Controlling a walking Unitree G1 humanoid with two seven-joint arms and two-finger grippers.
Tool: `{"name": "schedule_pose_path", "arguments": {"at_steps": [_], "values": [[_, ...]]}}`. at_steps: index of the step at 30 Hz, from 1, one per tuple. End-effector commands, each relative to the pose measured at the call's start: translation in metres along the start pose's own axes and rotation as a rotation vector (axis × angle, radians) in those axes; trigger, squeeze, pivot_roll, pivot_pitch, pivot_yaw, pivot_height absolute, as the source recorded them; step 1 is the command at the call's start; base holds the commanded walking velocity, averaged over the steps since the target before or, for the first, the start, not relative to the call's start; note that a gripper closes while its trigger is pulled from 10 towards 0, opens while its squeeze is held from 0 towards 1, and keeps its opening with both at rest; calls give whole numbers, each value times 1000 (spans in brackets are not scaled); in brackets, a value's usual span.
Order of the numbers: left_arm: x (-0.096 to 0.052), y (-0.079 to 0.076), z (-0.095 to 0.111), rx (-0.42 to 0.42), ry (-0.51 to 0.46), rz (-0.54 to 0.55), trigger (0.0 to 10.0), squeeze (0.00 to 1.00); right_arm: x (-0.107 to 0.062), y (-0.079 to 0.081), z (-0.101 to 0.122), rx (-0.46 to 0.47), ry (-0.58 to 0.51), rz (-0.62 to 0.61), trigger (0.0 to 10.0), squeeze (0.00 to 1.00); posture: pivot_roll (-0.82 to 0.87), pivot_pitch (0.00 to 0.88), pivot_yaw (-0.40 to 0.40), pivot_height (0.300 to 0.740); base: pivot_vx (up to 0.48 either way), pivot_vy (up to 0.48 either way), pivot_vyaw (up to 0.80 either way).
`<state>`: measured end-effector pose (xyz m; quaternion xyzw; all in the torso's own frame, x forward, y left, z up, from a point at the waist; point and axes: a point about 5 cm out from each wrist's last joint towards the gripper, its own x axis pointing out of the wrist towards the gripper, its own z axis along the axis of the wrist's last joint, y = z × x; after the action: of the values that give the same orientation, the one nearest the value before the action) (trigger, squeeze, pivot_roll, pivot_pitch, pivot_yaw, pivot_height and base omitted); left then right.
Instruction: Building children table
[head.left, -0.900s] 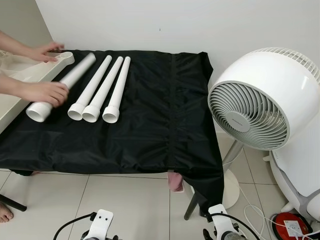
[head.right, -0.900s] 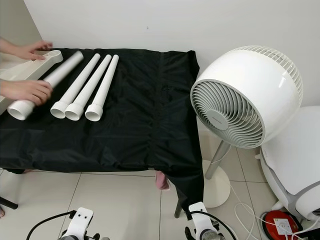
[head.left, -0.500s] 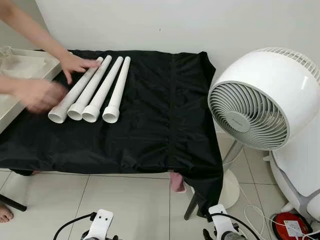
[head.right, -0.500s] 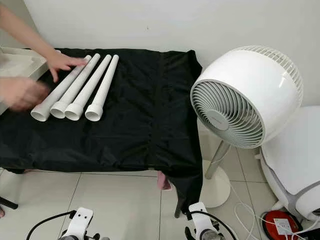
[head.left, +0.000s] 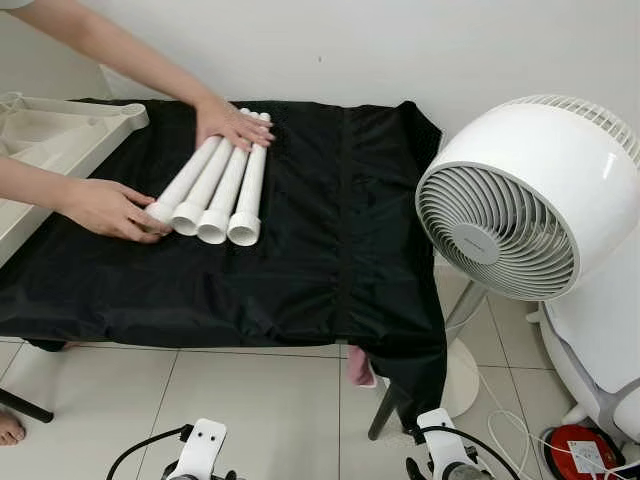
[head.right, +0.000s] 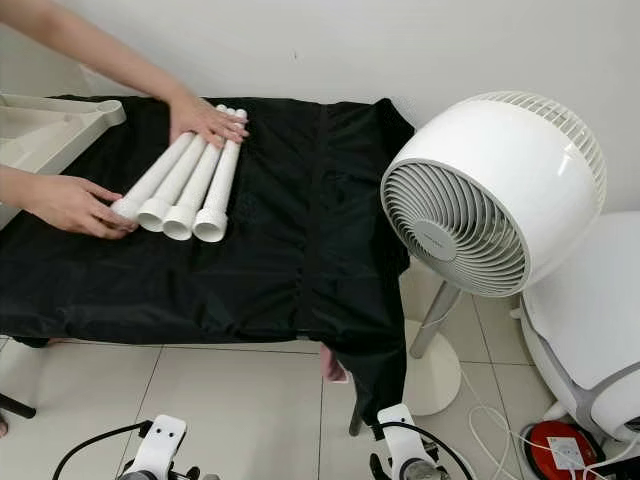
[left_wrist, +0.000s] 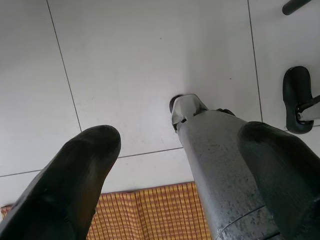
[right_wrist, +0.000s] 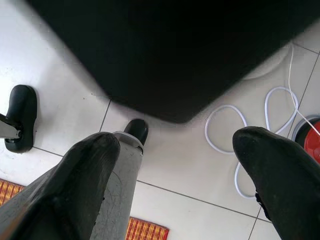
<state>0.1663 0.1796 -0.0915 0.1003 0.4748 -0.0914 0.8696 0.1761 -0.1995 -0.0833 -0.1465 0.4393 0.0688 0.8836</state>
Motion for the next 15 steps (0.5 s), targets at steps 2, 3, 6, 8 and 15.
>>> {"name": "schedule_pose_path", "arguments": {"at_steps": [2,3,6,8,15], "values": [[0,-9,-4,102,13,-51,10000,0,-6,14,-26,36,87,25,10000,0,-129,0,69,740,0,0,0],[0,-10,-3,104,10,-53,10000,0,-6,14,-26,28,89,28,10000,0,-129,0,69,740,0,0,0],[2,-20,0,108,7,-59,10000,0,-7,12,-29,24,98,28,10000,0,-123,0,67,740,0,0,0],[2,-22,0,109,8,-60,10000,0,-7,11,-30,23,100,27,10000,0,-120,0,65,740,0,0,0],[2,-25,-1,107,12,-64,10000,0,-8,11,-31,17,104,31,10000,0,-114,0,60,740,0,0,0]]}}
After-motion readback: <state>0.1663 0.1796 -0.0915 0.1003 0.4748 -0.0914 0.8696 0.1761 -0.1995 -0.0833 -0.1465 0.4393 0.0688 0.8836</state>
